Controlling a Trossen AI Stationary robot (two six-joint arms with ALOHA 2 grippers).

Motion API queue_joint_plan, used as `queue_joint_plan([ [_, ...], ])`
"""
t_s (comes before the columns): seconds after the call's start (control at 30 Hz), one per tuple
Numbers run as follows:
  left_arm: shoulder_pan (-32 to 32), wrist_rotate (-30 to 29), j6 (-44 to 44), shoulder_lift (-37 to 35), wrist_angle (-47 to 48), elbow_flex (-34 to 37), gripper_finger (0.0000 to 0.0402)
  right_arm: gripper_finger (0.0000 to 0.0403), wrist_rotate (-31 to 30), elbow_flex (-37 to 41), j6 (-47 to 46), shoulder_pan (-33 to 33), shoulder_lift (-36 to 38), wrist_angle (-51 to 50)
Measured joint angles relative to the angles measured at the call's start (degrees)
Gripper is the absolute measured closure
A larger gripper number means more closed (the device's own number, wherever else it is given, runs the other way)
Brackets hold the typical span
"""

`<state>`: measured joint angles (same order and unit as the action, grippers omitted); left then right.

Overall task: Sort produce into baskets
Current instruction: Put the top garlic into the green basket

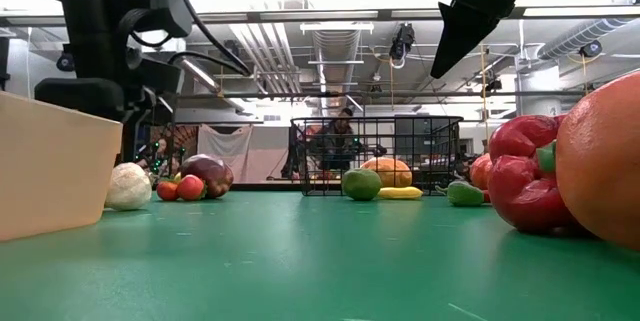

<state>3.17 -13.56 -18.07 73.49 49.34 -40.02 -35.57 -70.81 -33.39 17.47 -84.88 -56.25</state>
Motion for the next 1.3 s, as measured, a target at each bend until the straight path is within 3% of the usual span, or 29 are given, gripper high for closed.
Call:
queue_joint_plan([
  [0.13, -0.6, 2.3, 0.7, 0.1, -0.5, 0.1, 0.022, 0.0232, 0.0, 0.0, 0.0, 0.0, 0.0, 0.0],
  [0.73, -2.5, 2.3, -0.5, 3.1, -2.0, 1.4, 0.0228, 0.0232, 0.0, 0.0, 0.2, 0.0, 0.0, -0.3],
  [1.3, -2.5, 2.6, -1.4, 3.0, -3.4, 2.3, 0.0366, 0.0232, 0.1, 0.2, 0.2, 0.0, 0.0, -0.3],
])
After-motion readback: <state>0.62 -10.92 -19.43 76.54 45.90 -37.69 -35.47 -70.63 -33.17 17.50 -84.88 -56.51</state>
